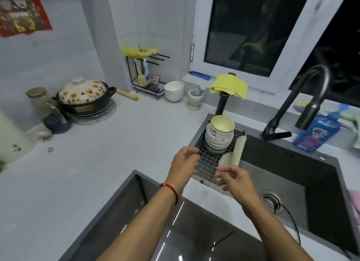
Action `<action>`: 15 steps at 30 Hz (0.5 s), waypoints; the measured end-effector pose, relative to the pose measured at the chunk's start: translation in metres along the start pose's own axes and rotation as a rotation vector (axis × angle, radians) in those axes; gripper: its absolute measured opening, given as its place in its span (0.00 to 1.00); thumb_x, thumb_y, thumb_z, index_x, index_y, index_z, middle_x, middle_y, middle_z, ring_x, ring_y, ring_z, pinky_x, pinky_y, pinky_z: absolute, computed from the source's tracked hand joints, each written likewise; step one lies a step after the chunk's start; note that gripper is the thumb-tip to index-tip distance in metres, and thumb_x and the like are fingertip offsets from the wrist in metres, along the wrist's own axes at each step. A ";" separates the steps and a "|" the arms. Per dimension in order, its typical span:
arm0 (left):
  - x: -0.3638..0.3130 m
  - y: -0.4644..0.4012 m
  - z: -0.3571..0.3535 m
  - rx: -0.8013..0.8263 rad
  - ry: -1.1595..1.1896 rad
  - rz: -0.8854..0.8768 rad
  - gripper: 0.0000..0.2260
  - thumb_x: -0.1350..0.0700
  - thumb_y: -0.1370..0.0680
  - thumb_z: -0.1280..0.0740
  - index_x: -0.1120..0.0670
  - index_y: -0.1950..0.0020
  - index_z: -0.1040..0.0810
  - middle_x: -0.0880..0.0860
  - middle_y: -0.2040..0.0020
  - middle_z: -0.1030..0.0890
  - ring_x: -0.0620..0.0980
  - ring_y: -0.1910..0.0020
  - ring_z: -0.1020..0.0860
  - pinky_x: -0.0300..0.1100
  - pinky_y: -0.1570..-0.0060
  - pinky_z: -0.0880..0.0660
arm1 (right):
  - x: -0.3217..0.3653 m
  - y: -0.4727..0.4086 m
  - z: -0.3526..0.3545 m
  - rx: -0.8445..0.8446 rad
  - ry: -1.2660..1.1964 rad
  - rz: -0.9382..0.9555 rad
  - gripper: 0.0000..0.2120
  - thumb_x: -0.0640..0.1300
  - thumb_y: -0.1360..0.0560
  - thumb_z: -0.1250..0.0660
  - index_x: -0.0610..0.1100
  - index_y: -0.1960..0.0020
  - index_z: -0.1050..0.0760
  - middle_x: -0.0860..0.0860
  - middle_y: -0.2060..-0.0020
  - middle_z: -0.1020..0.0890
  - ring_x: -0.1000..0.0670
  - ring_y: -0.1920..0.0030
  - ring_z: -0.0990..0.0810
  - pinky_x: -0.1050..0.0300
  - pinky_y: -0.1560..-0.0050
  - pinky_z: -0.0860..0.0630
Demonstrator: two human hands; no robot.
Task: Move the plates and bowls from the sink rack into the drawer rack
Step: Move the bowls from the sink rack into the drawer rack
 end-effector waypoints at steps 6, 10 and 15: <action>-0.032 -0.063 -0.025 0.060 -0.113 0.014 0.09 0.56 0.20 0.34 0.48 0.40 0.22 0.48 0.46 0.20 0.46 0.49 0.20 0.43 0.49 0.18 | 0.020 -0.116 0.021 -0.147 0.276 0.035 0.16 0.46 0.22 0.29 0.47 0.36 0.22 0.49 0.45 0.16 0.50 0.48 0.18 0.52 0.43 0.21; -0.043 -0.097 -0.031 0.014 -0.180 0.030 0.11 0.56 0.21 0.34 0.48 0.40 0.22 0.50 0.44 0.20 0.48 0.44 0.21 0.53 0.39 0.22 | 0.034 -0.206 0.027 -0.132 0.577 0.081 0.37 0.56 0.26 0.27 0.46 0.22 0.36 0.44 0.25 0.31 0.41 0.26 0.30 0.40 0.29 0.29; -0.041 -0.128 -0.041 -0.067 -0.248 0.085 0.11 0.55 0.22 0.34 0.47 0.40 0.22 0.51 0.44 0.19 0.50 0.43 0.21 0.55 0.38 0.22 | 0.031 -0.298 0.020 0.025 0.863 0.089 0.54 0.66 0.30 0.27 0.46 0.17 0.51 0.39 0.18 0.48 0.37 0.17 0.49 0.39 0.20 0.44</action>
Point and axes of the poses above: each hand's wrist, its own y-axis away from the middle knuckle, its own z-axis out of the back of the hand, x = y × z, the point moved 1 cm from there along -y, towards the middle knuckle
